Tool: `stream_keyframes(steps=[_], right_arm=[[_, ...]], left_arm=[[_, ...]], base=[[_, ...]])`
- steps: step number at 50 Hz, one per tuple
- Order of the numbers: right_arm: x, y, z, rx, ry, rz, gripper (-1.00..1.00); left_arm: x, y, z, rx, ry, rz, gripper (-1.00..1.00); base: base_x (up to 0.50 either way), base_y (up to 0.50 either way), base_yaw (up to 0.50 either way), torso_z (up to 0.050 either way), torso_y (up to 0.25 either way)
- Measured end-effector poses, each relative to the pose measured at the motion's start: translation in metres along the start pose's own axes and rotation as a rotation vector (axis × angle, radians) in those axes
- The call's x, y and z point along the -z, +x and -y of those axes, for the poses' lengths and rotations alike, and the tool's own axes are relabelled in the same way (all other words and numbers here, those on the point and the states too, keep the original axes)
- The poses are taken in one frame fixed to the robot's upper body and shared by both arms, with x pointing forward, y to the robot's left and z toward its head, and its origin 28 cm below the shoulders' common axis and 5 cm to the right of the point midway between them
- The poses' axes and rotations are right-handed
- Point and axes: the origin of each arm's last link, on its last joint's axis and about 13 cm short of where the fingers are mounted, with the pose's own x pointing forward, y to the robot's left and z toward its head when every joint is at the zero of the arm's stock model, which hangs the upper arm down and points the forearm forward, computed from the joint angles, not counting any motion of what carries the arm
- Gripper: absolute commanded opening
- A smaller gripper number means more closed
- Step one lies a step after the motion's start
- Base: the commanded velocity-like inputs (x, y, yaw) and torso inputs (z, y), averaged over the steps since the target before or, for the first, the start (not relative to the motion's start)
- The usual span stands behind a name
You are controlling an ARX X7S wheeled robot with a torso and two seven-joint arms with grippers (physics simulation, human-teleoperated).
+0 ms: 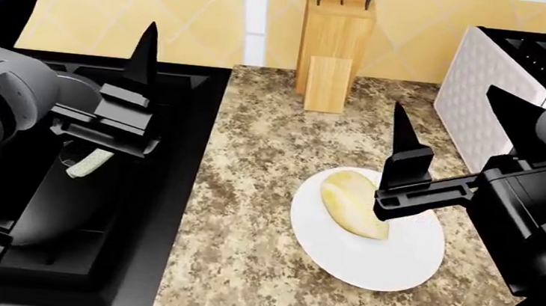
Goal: Frozen meat rests on a plate on the counter. Retrieve the meat and place it in a pot on a burner. Then turn the burner on.
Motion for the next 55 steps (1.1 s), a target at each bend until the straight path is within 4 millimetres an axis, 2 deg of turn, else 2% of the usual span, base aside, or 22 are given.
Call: stream_keyframes(steps=[14, 21, 37, 55], right_arm=[[0.001, 0.003, 0.003, 0.030, -0.023, -0.033, 1.00], [-0.004, 0.005, 0.009, -0.027, -0.021, -0.095, 1.00], [-0.045, 0.019, 0.038, -0.147, -0.052, -0.322, 1.00], [-0.072, 0.018, 0.051, -0.159, -0.186, -0.585, 1.00]], left_arm=[[0.001, 0.001, 0.000, 0.002, -0.001, -0.001, 1.00], [0.003, 0.001, 0.000, 0.001, -0.003, -0.001, 1.00], [0.003, -0.002, 0.000, -0.005, -0.012, 0.006, 1.00], [-0.004, -0.010, 0.002, -0.013, -0.006, 0.026, 1.00]], base=[[0.00, 0.00, 0.00, 0.000, 0.001], [0.00, 0.00, 0.00, 0.000, 0.000], [0.00, 0.00, 0.00, 0.000, 0.000], [0.00, 0.00, 0.00, 0.000, 0.000]])
